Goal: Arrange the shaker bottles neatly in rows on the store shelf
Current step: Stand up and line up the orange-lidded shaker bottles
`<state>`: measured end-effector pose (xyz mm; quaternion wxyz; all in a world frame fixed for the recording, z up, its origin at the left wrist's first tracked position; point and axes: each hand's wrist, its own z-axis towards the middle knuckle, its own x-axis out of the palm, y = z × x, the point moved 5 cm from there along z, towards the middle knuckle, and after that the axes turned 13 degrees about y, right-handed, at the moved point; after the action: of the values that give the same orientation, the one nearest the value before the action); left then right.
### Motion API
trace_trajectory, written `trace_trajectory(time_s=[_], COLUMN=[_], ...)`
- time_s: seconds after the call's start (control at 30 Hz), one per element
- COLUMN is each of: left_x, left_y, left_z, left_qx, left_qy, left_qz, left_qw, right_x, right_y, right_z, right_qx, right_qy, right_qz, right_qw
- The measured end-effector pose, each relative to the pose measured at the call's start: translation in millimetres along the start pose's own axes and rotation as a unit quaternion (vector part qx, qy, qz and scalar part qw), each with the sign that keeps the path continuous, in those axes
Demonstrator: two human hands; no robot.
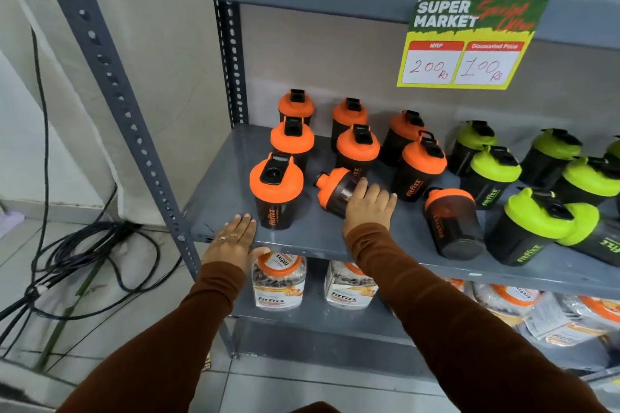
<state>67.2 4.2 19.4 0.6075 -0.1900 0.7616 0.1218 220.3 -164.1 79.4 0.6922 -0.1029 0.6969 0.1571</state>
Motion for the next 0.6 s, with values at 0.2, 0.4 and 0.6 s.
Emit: trace_trajectory(time_s=[0.2,0.4,0.6], left_x=[-0.1,0.9,2.0], left_y=[-4.0,-2.7,-1.3], left_z=[-4.5,-6.3,-3.8], left_qx=[0.013,0.009,0.007], left_qy=[-0.064,-0.052,-0.046], left_qz=[-0.056,-0.071,-0.046], left_qw=[0.996,0.996,0.998], right_x=[2.9,-0.4,15.2], right_y=[-9.0,-20.0,-24.1], right_z=[-10.6,-17.7,-24.8], right_qx=[-0.03,-0.013,0.044], right_qy=[-0.015,-0.029,-0.063], right_qz=[0.053,0.283,0.5], right_qw=[0.998,0.959,0.863])
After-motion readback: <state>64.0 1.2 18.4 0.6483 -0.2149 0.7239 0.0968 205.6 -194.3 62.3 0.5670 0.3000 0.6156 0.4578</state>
